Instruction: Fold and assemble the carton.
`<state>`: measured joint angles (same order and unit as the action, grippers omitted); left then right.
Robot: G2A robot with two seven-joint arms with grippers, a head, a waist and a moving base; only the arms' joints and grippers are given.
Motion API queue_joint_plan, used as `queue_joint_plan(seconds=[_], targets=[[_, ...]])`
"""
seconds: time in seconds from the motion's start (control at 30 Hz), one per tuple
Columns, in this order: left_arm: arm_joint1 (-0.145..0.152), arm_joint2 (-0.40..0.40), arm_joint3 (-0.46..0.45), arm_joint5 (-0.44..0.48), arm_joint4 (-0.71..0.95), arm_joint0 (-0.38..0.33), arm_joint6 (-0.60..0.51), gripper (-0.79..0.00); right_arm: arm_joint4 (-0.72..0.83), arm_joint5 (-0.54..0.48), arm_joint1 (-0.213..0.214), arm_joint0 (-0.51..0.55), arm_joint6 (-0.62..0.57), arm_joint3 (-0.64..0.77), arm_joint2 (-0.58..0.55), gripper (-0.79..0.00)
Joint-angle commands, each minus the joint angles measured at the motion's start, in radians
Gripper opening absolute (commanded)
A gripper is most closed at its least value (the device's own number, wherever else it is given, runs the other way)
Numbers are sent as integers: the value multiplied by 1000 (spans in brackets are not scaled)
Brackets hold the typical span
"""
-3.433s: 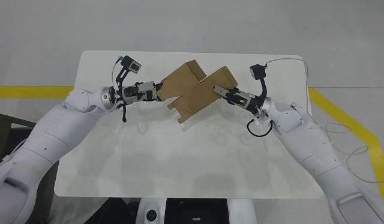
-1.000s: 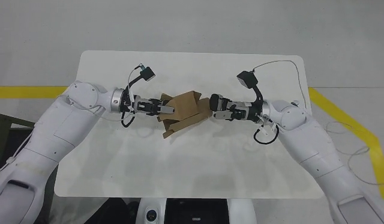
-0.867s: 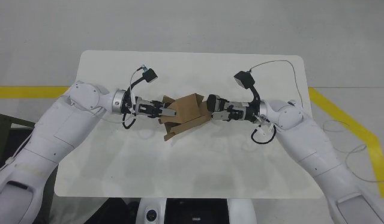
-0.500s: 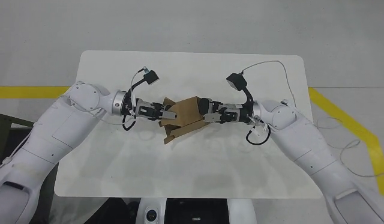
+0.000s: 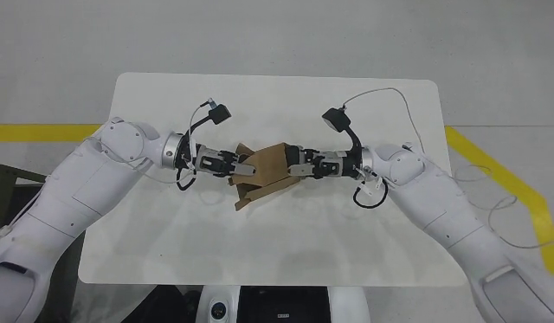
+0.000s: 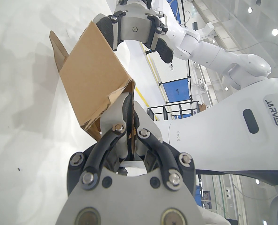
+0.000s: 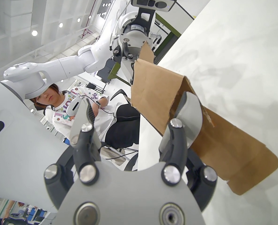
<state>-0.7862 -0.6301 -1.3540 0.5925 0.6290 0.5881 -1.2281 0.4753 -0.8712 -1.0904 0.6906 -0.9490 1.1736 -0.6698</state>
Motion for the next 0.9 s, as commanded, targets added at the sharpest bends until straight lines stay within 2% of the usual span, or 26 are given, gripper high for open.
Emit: queue_joint_plan(seconds=[0.0, 0.13, 0.47, 0.6, 0.87], targets=[[3, 8, -2, 4, 2, -4, 4, -785, 6, 1, 0, -8, -1, -4, 13, -240], [9, 24, -2, 11, 3, -13, 11, -785, 22, 2, 1, -22, -2, -7, 42, -388], [23, 69, -3, 25, 2, -34, 25, -785, 54, 9, 13, -65, -9, -19, 104, -465], [28, 90, -10, 29, 0, -43, 30, -785, 68, 7, 17, -85, -7, -17, 130, -542], [39, 130, -21, 46, -2, -66, 46, -785, 85, -7, 8, -120, 7, -23, 201, -606]])
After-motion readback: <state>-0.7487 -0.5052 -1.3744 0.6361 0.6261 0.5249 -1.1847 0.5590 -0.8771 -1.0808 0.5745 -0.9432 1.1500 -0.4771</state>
